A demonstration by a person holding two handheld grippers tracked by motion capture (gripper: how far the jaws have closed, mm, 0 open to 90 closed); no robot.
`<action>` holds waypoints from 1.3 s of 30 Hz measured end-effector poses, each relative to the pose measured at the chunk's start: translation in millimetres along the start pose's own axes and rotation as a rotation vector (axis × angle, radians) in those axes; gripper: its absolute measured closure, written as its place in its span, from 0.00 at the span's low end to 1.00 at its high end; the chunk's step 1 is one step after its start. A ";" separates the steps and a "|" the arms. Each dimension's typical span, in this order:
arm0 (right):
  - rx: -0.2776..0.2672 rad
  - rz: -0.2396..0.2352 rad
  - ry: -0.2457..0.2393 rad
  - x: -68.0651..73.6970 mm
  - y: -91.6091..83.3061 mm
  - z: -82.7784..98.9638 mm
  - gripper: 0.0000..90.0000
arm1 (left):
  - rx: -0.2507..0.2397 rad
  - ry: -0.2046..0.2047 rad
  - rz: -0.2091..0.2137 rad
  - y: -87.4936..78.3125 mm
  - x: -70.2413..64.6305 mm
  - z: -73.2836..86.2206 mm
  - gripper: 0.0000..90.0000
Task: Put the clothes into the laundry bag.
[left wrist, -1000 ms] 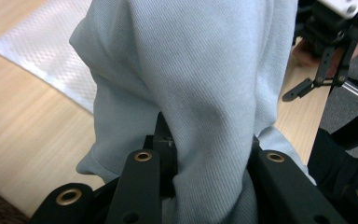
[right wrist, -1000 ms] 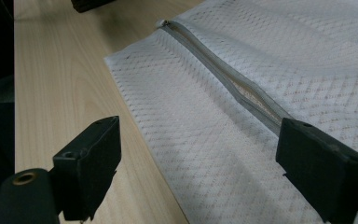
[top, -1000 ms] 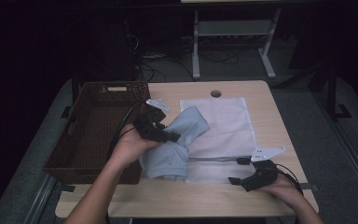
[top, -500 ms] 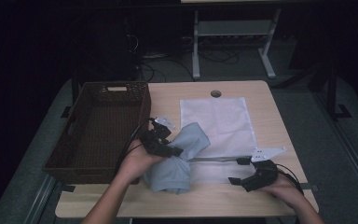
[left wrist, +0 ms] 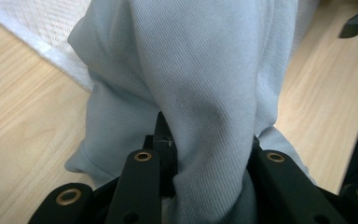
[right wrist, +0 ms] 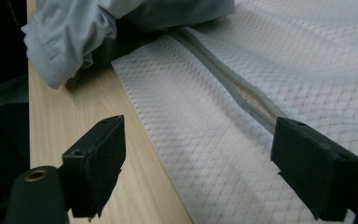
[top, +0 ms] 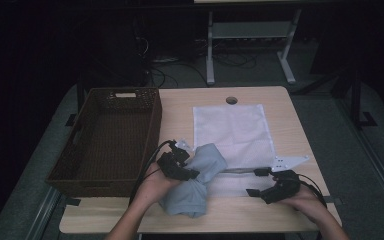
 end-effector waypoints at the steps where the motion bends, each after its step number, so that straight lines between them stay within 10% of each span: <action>1: 0.006 0.001 0.001 0.5 -0.7 -0.3 0.19 | -0.006 -0.008 0.001 2.2 -0.3 0.9 0.79; 16: 0.024 -0.009 -0.038 3.5 -3.8 -4.2 0.31 | -0.005 -0.036 0.013 21.4 2.4 15.3 0.78; 39: -0.051 0.056 -0.081 -58.0 42.1 -57.6 0.40 | -0.006 -0.046 0.030 26.1 4.0 19.7 0.78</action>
Point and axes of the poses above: each handheld gripper's, and its own axes: y roughly forward along the jaws, z roughly out of its underside, x roughly to its left, the point moved 10 cm from there along y, roughly forward along the jaws, and after that the axes turned 3 degrees about y, right-handed, at the moved point
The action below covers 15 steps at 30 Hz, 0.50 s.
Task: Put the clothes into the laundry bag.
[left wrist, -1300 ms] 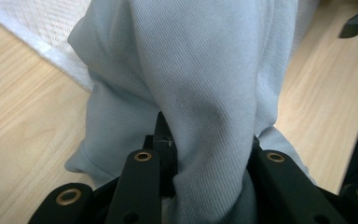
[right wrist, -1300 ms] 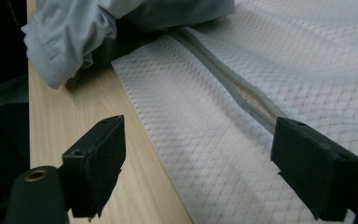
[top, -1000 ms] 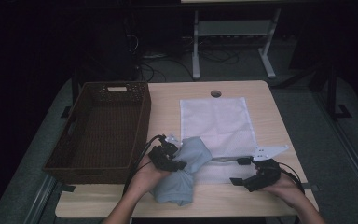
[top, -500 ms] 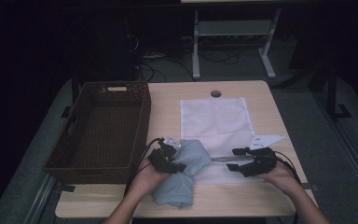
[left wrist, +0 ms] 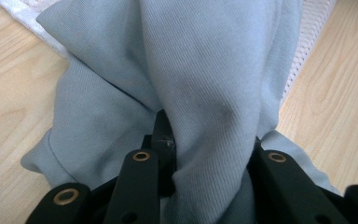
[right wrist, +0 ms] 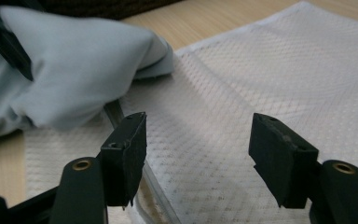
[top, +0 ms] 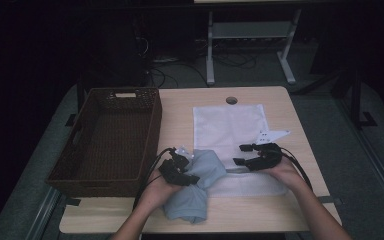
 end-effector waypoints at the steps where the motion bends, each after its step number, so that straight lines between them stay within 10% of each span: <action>1: 0.010 -0.001 -0.006 -0.5 2.3 2.5 0.40 | 0.000 0.000 0.001 0.1 0.1 0.0 0.78; 15: 0.127 -0.001 -0.054 -1.3 7.7 35.4 0.40 | 0.002 -0.004 0.010 0.4 1.2 0.5 0.78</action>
Point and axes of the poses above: each handheld gripper's, and its own axes: y roughly forward along the jaws, z roughly out of its underside, x roughly to its left, the point moved 10 cm from there along y, roughly forward along the jaws, and after that the axes turned 3 degrees about y, right-handed, at the moved point
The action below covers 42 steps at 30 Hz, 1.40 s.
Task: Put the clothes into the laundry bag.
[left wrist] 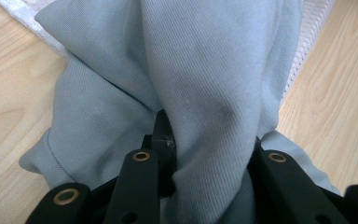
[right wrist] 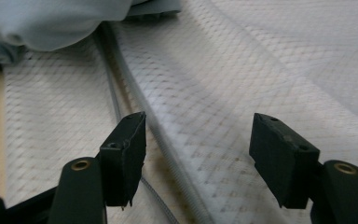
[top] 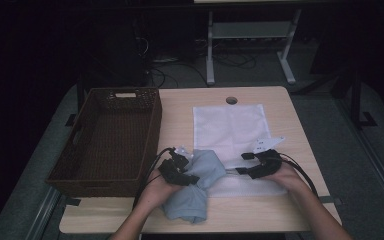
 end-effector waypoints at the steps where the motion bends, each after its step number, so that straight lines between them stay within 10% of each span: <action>1: 0.005 -0.006 0.000 1.6 0.0 1.1 0.40 | 0.000 -0.001 0.001 0.1 0.0 0.0 0.78; 18: -0.016 0.042 -0.006 0.4 6.0 -4.6 0.62 | 0.004 -0.002 0.002 1.2 0.2 0.4 0.77; 31: 0.032 0.004 -0.038 6.4 5.9 2.7 0.58 | 0.010 0.002 0.004 0.8 0.8 1.5 0.77; 42: 0.029 0.044 -0.057 4.6 7.7 -1.6 0.90 | 0.011 0.004 0.005 1.4 0.7 1.6 0.77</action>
Point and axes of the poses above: each handheld gripper's, and its own axes: y roughly forward along the jaws, z roughly out of its underside, x roughly to its left, the point moved 10 cm from there along y, roughly forward along the jaws, and after that the axes turned 3 degrees about y, right-handed, at the moved point
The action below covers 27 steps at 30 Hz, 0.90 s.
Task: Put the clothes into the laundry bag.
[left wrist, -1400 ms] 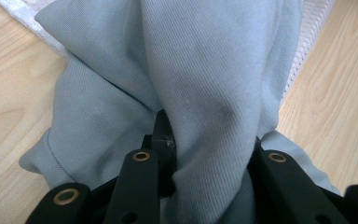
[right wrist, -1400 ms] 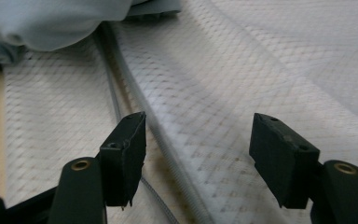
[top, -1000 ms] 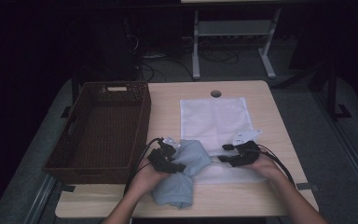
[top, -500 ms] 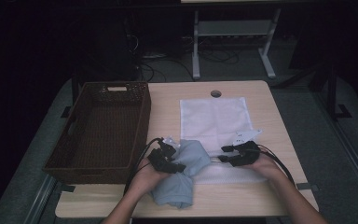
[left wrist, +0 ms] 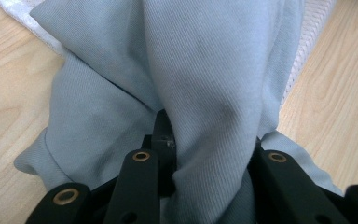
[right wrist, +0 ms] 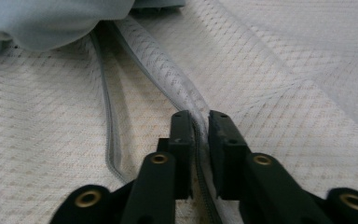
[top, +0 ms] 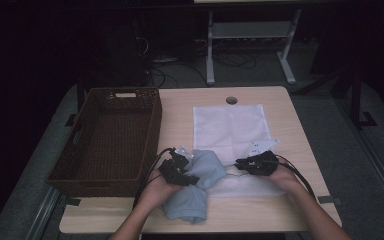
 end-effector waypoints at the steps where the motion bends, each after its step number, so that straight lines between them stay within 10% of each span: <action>1: -0.002 -0.003 0.001 0.0 -0.2 -0.6 0.92 | -0.002 -0.002 -0.001 0.1 -0.2 -0.2 0.77; 27: -0.061 0.051 0.134 -19.9 -1.7 -32.1 0.98 | -0.060 0.001 -0.002 -24.1 -6.6 -8.0 0.78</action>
Point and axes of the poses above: each handheld gripper's, and its own axes: y roughly forward along the jaws, z roughly out of its underside, x roughly to its left, the point moved 10 cm from there along y, roughly forward along the jaws, and after that the axes turned 3 degrees about y, right-handed, at the moved point
